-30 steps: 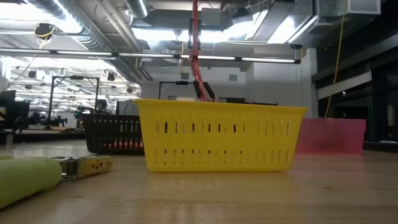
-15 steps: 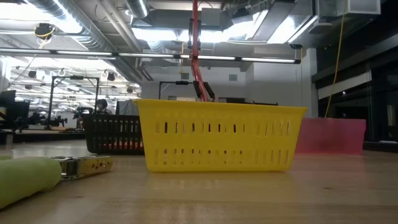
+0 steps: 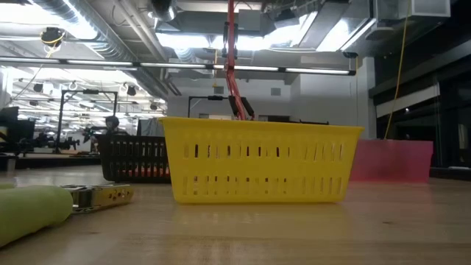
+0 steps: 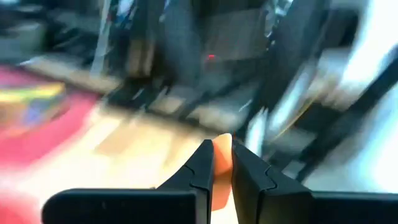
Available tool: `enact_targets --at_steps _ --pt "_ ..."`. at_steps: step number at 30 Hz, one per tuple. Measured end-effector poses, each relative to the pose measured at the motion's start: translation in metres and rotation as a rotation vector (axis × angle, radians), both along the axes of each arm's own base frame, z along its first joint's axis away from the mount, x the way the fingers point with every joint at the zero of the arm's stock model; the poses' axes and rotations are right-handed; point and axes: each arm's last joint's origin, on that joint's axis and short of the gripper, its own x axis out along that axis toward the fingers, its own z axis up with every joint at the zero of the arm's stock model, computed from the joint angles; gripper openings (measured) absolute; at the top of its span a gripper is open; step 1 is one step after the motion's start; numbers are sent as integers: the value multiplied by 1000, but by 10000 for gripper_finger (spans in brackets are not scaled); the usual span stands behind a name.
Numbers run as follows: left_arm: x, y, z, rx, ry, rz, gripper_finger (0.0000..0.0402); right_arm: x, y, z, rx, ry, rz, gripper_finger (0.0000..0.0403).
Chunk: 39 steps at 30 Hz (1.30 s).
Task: Pick & Place School Supplies
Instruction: Put the orange eraser into the black bin, then put the hole puncher into the yellow bin
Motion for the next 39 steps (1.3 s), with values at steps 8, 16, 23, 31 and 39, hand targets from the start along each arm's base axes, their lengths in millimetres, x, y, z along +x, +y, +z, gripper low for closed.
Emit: enact_targets --at_steps 8,16,23,31,39 --pt "-26 30 -40 58 386 457 25 -16 20 2 -20 -19 -65 226" --pt "-39 60 -59 -8 495 684 25 -30 34 2 -30 -25 -105 208" --pt "-36 71 -59 33 520 720 25 -32 35 2 -39 -28 -140 208" --pt "-38 79 -62 65 571 747 86 -35 38 2 -52 -30 -154 208" --pt "-42 82 -62 142 590 773 184 -49 47 -1 -142 -25 -251 208"
